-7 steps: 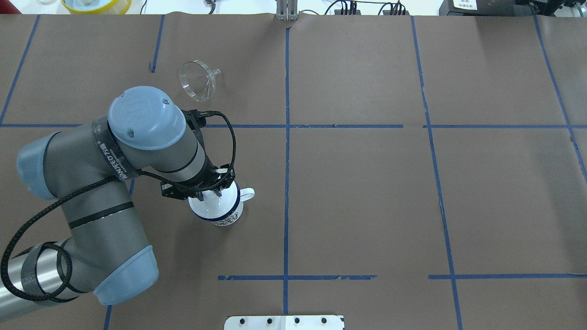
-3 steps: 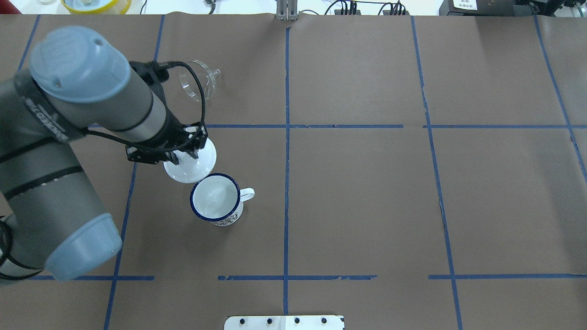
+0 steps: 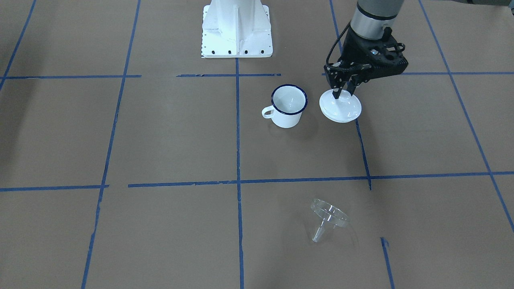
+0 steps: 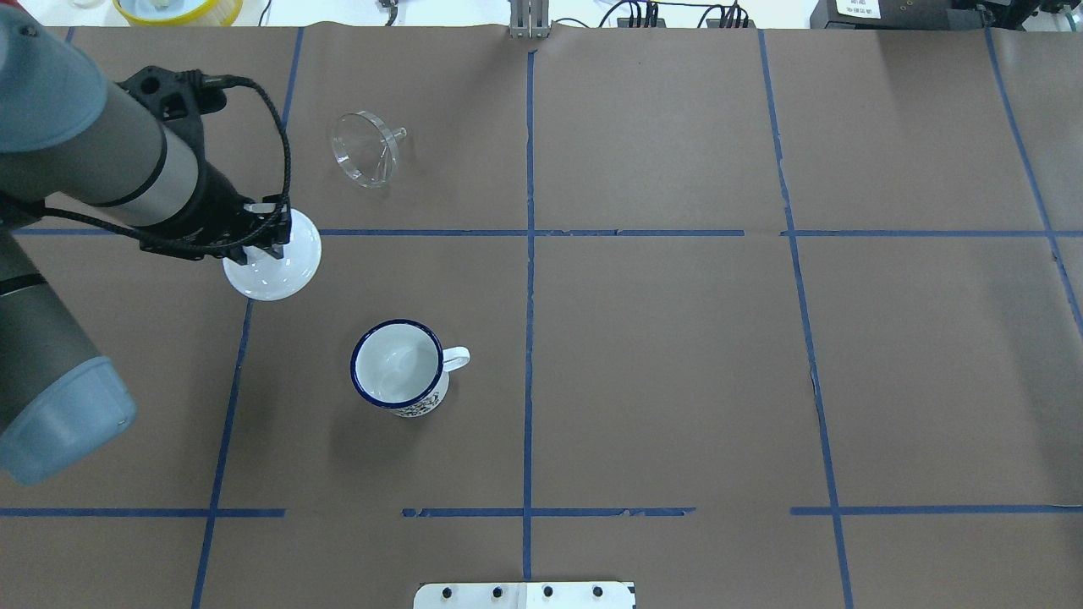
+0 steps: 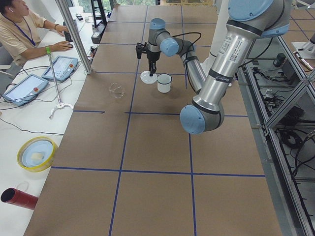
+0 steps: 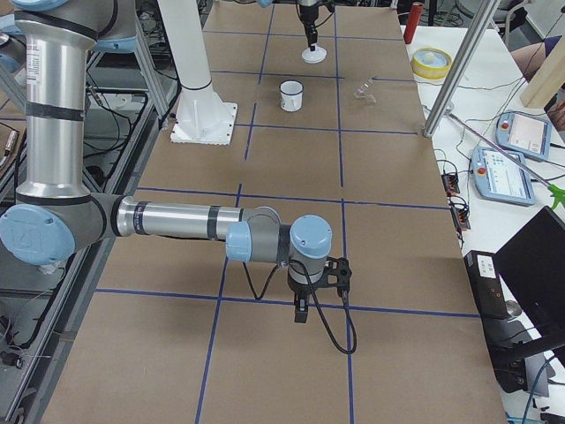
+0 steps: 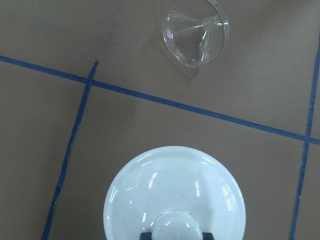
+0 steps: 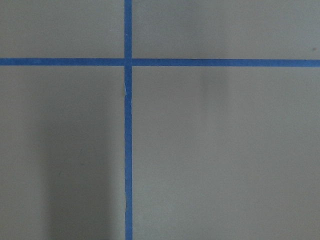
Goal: Place funnel on cup
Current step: 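Lift the white lid off the mug with the left gripper, then lower the lid onto the table beside the mug and release it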
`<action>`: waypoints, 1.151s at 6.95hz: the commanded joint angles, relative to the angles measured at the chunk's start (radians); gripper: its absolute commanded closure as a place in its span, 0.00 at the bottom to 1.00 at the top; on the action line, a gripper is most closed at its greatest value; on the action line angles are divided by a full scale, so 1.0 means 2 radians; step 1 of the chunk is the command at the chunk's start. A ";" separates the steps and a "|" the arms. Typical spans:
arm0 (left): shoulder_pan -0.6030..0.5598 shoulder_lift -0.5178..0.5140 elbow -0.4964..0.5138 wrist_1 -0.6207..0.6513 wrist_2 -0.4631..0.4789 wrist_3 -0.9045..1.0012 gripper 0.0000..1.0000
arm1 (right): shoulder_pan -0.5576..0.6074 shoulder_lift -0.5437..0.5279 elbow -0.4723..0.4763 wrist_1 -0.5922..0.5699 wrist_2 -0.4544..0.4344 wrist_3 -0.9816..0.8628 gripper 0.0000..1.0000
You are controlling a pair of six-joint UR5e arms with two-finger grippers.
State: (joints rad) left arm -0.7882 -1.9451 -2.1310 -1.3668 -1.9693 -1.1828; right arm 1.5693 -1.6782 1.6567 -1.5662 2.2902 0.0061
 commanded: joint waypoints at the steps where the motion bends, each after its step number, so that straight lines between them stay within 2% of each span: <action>1: 0.004 0.102 0.008 -0.093 -0.003 -0.003 1.00 | 0.000 0.000 0.000 0.000 0.000 0.000 0.00; 2: 0.036 0.108 0.031 -0.136 -0.004 -0.046 1.00 | 0.000 0.000 0.000 0.000 0.000 0.000 0.00; 4: 0.062 0.116 0.077 -0.199 -0.005 -0.066 1.00 | 0.000 0.000 0.000 0.000 0.000 0.000 0.00; 7: 0.088 0.117 0.084 -0.200 -0.006 -0.087 1.00 | 0.000 0.000 0.000 0.000 0.000 0.000 0.00; 8: 0.093 0.117 0.088 -0.200 -0.006 -0.086 0.80 | 0.000 0.000 0.000 0.000 0.000 0.000 0.00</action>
State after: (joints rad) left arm -0.6135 -1.7109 -1.9626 -1.7661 -1.9817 -1.3515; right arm 1.5693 -1.6782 1.6567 -1.5662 2.2902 0.0062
